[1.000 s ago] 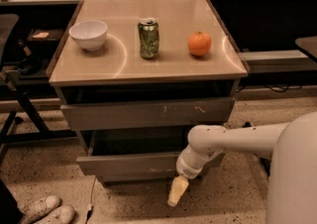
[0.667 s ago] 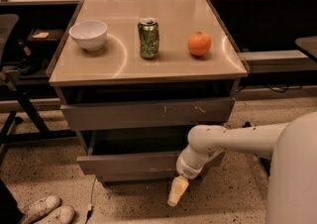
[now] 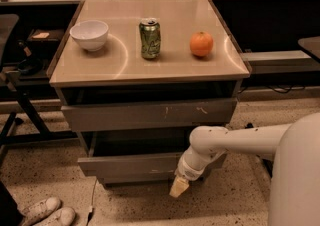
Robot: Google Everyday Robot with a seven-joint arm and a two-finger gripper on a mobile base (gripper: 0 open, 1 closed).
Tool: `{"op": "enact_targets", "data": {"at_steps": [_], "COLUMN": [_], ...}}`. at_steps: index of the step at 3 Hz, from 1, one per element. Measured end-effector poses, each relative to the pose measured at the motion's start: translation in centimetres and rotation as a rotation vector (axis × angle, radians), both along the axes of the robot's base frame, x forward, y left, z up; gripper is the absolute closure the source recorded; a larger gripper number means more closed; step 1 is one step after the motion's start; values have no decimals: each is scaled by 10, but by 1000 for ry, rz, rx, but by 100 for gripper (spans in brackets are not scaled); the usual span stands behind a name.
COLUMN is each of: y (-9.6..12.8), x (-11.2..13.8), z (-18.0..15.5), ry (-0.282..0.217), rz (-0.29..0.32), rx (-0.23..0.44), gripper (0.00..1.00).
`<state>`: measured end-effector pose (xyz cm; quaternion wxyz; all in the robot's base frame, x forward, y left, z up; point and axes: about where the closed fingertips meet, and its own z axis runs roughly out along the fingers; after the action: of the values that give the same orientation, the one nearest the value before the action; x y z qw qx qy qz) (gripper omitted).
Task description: Close middle drawer
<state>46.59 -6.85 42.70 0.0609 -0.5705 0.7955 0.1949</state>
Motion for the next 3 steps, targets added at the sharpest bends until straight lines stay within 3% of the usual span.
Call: {"op": "enact_targets", "data": {"at_steps": [2, 3], "y": [4, 8], "x": [15, 39], "z": [-4, -3], "ry": [-17, -43], "rz": [12, 22], "rx": [4, -1], "gripper": [88, 100]}}
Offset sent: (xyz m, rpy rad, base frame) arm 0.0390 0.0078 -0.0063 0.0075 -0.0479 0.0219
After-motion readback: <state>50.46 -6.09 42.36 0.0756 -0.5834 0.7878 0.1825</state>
